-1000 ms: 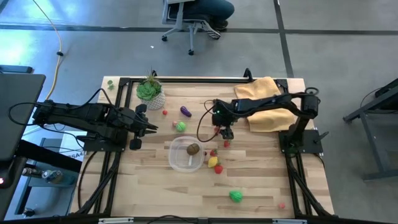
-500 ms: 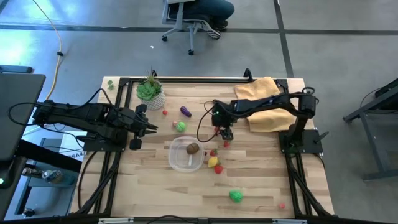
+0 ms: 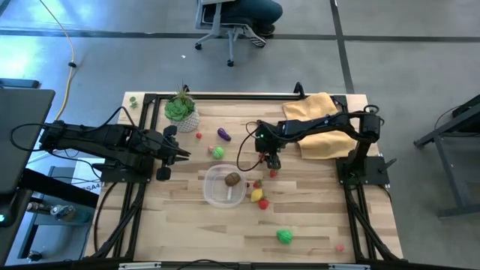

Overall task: Pick and placing Produce into tupperware
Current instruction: Put the red strawberry into the transparent bin

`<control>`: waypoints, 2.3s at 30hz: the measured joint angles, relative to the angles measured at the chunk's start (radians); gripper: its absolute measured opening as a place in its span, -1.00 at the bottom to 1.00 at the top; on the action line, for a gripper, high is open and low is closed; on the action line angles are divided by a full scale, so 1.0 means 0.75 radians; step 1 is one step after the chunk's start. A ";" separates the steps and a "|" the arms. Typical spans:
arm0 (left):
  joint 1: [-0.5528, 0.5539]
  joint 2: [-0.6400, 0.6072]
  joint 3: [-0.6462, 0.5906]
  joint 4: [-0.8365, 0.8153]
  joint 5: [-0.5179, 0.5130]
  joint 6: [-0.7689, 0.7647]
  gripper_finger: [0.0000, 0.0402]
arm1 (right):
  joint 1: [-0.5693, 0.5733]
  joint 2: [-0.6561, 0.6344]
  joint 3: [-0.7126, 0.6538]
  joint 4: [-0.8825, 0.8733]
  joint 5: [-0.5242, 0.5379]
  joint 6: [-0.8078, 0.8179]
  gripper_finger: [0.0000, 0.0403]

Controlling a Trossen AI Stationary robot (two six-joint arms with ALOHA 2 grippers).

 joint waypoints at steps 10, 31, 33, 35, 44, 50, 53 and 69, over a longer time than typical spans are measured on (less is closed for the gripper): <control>0.000 0.000 0.000 0.000 0.000 0.000 -0.80 | 0.000 0.000 0.000 0.003 0.000 0.013 -0.20; 0.000 0.000 0.000 0.000 0.000 0.001 -0.80 | 0.000 -0.001 0.184 -0.210 0.004 0.079 -0.30; 0.000 0.000 0.000 0.000 0.000 0.000 -0.80 | 0.000 -0.001 0.256 -0.275 0.003 0.079 -0.30; 0.000 0.000 0.000 0.000 0.000 0.000 -0.80 | 0.001 -0.001 0.336 -0.340 0.000 0.080 -0.30; 0.000 0.000 0.000 0.000 0.000 0.000 -0.80 | 0.103 -0.003 0.721 -0.428 -0.141 0.191 -0.30; 0.000 0.000 0.000 0.000 0.000 0.001 -0.80 | 0.269 -0.005 0.828 -0.319 -0.133 0.276 -0.30; 0.000 0.000 0.000 0.000 0.000 0.001 -0.80 | 0.361 0.015 0.814 -0.254 -0.057 0.310 -0.30; 0.000 0.000 0.000 0.000 0.000 0.000 -0.80 | 0.531 0.314 0.807 -0.245 -0.012 0.304 -0.30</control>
